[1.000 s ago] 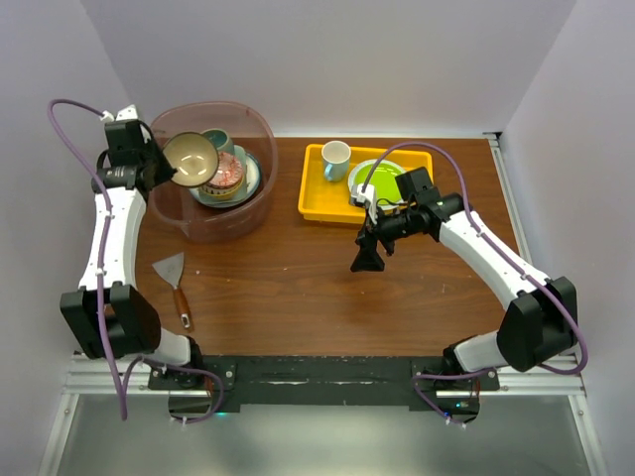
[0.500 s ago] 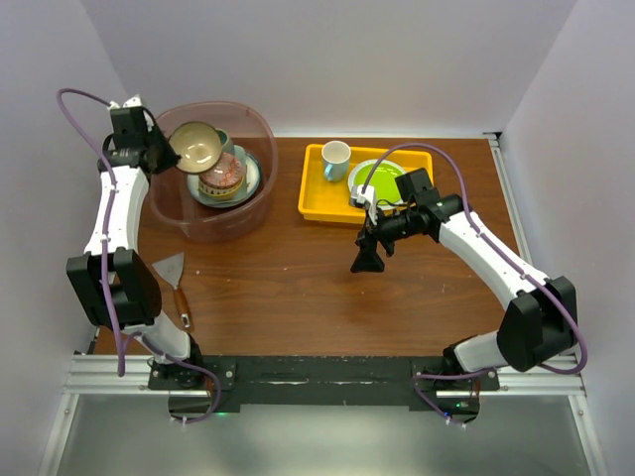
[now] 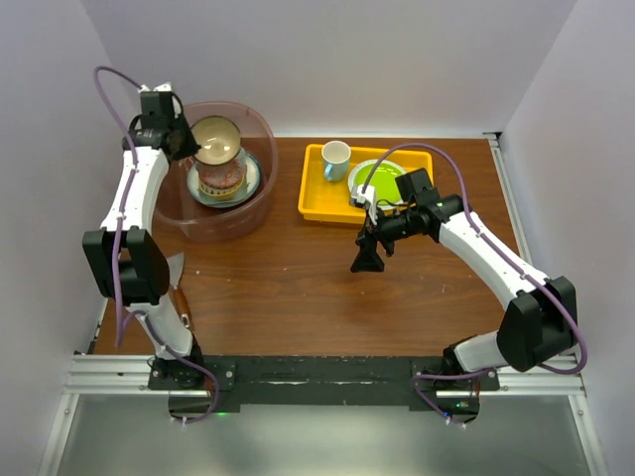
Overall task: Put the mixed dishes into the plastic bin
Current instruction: Place the bowl in the plastic bin.
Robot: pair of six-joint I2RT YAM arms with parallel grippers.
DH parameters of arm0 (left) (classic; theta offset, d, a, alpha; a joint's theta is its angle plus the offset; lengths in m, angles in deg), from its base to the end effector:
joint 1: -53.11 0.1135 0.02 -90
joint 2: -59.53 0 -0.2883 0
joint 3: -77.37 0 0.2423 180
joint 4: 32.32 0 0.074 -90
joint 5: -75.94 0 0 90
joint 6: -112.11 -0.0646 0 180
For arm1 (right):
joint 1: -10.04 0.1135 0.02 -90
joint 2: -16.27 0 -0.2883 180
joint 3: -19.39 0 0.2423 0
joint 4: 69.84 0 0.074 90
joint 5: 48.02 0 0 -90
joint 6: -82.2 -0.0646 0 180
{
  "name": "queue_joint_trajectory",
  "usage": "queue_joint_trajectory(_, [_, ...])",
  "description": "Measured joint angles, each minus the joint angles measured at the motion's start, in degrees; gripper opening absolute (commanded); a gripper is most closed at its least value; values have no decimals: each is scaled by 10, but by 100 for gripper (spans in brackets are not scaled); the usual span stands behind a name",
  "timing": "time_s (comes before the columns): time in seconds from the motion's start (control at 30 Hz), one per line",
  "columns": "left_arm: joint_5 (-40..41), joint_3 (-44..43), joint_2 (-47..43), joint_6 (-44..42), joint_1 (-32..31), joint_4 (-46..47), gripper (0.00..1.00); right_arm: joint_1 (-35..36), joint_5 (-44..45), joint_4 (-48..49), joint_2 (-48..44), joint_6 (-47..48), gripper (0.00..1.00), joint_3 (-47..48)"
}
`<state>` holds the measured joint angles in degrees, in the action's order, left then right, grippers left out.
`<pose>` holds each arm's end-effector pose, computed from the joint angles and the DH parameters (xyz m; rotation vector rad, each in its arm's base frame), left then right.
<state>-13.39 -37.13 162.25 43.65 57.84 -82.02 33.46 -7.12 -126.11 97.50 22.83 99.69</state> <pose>0.4285 0.0362 0.3590 -0.5145 2.1766 -0.1468 0.2387 0.1566 0.2967 -1.3423 1.9399 1.0226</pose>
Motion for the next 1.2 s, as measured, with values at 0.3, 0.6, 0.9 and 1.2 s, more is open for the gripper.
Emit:
queue_joint_trajectory(0.3, [66,-20,30,-43,-34,-46,0,0,0,3,0,0,91,-6])
queue_joint_trajectory(0.6, [75,-24,49,-59,-34,-64,4,0,-1,4,0,0,91,-7])
queue_joint_trajectory(0.9, [72,-25,54,-61,-34,-66,23,-1,-1,4,0,0,91,-7])
queue_joint_trajectory(1.2, [70,-43,54,-61,-33,-47,31,-1,-2,4,0,0,91,-7])
